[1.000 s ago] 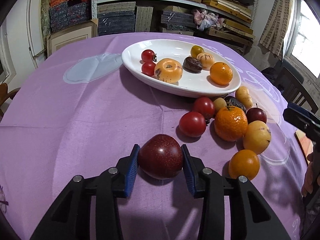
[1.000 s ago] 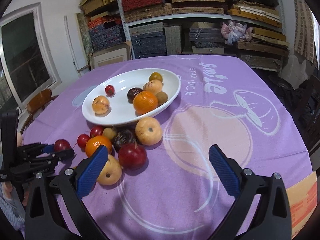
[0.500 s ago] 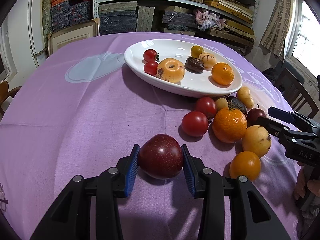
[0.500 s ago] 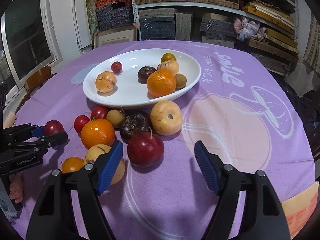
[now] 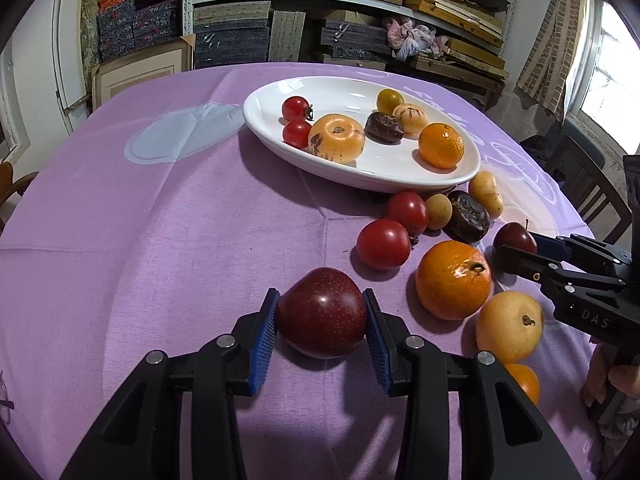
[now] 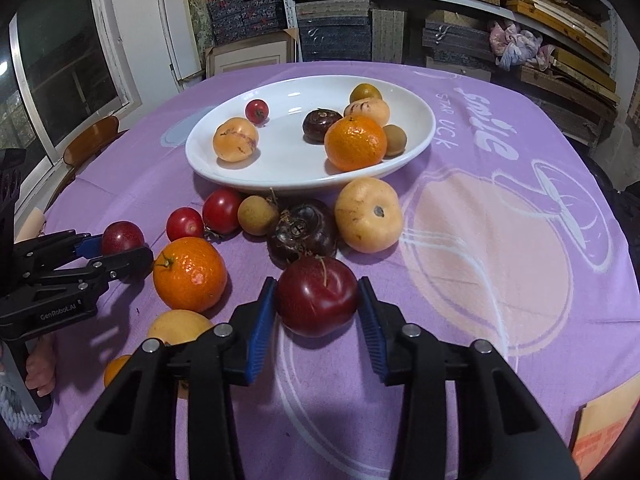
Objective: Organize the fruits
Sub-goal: 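Carry the dark red plum and red apple onto the plate, open both tools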
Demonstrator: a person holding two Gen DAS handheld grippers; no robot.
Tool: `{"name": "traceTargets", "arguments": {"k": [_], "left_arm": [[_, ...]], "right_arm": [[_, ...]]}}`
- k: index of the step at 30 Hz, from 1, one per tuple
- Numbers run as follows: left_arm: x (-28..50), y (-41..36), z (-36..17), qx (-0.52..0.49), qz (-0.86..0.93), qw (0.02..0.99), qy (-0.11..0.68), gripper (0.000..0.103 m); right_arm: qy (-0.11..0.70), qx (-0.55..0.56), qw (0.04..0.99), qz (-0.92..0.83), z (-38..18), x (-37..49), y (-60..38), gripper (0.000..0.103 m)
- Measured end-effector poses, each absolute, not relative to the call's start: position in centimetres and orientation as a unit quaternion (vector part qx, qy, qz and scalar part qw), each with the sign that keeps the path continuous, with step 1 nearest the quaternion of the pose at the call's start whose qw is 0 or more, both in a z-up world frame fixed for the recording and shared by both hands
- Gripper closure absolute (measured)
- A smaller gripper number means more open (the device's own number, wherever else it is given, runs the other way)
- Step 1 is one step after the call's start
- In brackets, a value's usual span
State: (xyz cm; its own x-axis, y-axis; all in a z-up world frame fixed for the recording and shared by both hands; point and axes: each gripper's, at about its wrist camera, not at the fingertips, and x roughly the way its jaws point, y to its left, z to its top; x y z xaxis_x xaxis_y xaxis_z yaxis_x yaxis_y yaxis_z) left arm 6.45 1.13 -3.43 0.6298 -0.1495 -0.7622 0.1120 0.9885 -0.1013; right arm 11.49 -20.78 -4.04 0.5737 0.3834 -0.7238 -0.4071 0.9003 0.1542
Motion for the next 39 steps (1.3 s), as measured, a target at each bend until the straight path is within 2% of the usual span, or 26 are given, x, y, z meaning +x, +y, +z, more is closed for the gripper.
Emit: {"name": "traceTargets", "arguments": {"k": [9,14,23,29,34,36,37,38,39], "left_arm": [[6.0,1.0,-3.1,-0.022,-0.077,0.909,0.410,0.062],[6.9,1.2,-1.8,-0.025,-0.068,0.914,0.398,0.062],[15.5,-1.8,1.4,-0.015,-0.088,0.913,0.398,0.062],[22.0,-4.4,1.5,0.002,-0.079,0.910,0.406,0.062],[26.4,-4.0,-0.4,-0.013,-0.058,0.894,0.444,0.062],[26.6,-3.7,-0.9,-0.015,-0.052,0.894,0.444,0.061],[26.5,-3.6,-0.9,-0.012,-0.049,0.896,0.441,0.056],[26.2,-3.6,-0.7,-0.007,-0.046,0.899,0.435,0.049],[25.8,-3.4,-0.5,-0.003,-0.042,0.903,0.427,0.045]], "right_arm": [[0.399,-0.010,0.890,0.219,-4.0,10.8,-21.2,0.063],[0.374,0.021,0.900,0.224,-2.1,10.9,-22.4,0.063],[0.358,0.011,0.911,0.202,2.5,18.4,-20.7,0.063],[0.382,-0.001,0.908,0.172,1.7,24.9,-19.4,0.063],[0.399,0.004,0.900,0.176,0.0,27.4,-18.9,0.063],[0.394,-0.002,0.902,0.177,-0.3,27.5,-18.7,0.058],[0.388,0.000,0.904,0.178,-0.2,27.5,-18.8,0.051],[0.381,0.004,0.907,0.180,0.0,27.3,-18.9,0.038],[0.372,0.007,0.911,0.177,0.4,27.1,-19.1,0.034]]}}
